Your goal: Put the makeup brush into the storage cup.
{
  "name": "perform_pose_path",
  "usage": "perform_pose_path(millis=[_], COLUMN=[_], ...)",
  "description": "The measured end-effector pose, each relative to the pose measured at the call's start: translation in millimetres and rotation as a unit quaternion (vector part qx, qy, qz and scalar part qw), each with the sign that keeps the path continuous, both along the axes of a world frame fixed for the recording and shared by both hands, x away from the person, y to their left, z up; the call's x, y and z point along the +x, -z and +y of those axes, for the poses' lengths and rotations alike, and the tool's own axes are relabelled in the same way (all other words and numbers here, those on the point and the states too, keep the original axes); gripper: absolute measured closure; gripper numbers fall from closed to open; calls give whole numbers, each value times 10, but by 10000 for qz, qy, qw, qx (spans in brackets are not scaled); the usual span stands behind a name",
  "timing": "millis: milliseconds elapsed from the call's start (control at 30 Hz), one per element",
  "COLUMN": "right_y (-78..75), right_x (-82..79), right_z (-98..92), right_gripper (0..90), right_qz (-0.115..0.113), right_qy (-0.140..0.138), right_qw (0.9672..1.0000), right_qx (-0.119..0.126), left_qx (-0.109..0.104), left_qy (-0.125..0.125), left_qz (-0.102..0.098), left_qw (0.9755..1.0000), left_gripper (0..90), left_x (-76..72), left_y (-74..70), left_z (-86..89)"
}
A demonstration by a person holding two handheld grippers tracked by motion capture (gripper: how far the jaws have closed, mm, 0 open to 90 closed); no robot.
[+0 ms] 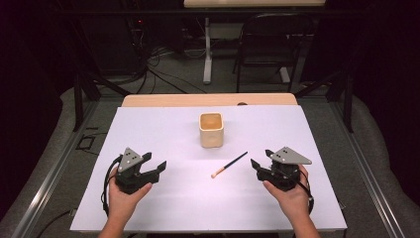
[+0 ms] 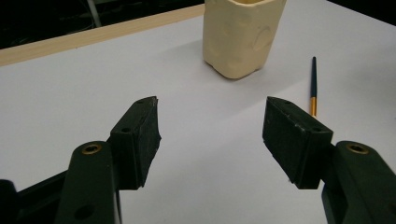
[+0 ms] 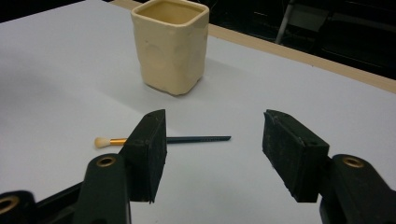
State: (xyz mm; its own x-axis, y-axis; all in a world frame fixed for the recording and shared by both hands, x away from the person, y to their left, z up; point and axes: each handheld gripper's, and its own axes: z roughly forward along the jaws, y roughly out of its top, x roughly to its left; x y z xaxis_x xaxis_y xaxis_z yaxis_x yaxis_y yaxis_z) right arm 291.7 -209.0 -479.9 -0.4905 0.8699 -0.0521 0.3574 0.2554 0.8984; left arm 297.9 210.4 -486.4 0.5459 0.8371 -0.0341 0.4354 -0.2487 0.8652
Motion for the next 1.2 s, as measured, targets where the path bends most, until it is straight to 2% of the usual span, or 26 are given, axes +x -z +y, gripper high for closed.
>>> perform_pose_path(millis=[167,200,433,500,567,600,633,733,967,1033,1100,1133,1200], right_y=[0,-5,16,21,55,55,68,66,12,-22,-22,-42,-44], right_x=[16,15,44,49,79,79,86,85,97,128,145,160,168], right_z=[-24,-30,2,13,51,51,71,97,104,90,91,87,89], right_gripper=[389,383,387,390,400,400,402,407,424,427,427,427,427], right_qz=[40,157,189,294,257,257,322,339,338,452,436,560,563], right_qy=[21,12,-49,-45,-71,-71,-83,-73,-161,-234,-243,-303,-321], right_qw=[10000,9999,9997,9993,9989,9989,9978,9976,9974,9974,9975,9963,9961], right_qx=[3,-63,-163,-243,-395,-395,-565,-592,-623,-510,-505,-581,-602], left_qx=[30,3,24,4,41,62,40,-26,19,12,68,90,80], left_qy=[-2,-4,-20,-18,-4,6,-2,-9,-12,-2,9,3,-16], left_qz=[5,18,47,64,62,57,48,42,117,134,143,148,151], left_qw=[10000,10000,10000,10000,10000,10000,10000,10000,9999,9999,9999,9999,9999], left_gripper=[356,350,339,340,341,341,341,340,338,332,332,332,332], left_x=[-7,-2,-2,-5,-12,-12,-11,-6,3,6,3,4,6], left_y=[-7,-11,-15,-22,-23,-22,-22,-24,-18,-16,-15,-12,-11], left_z=[7,9,43,51,51,49,47,39,38,35,30,27,26])
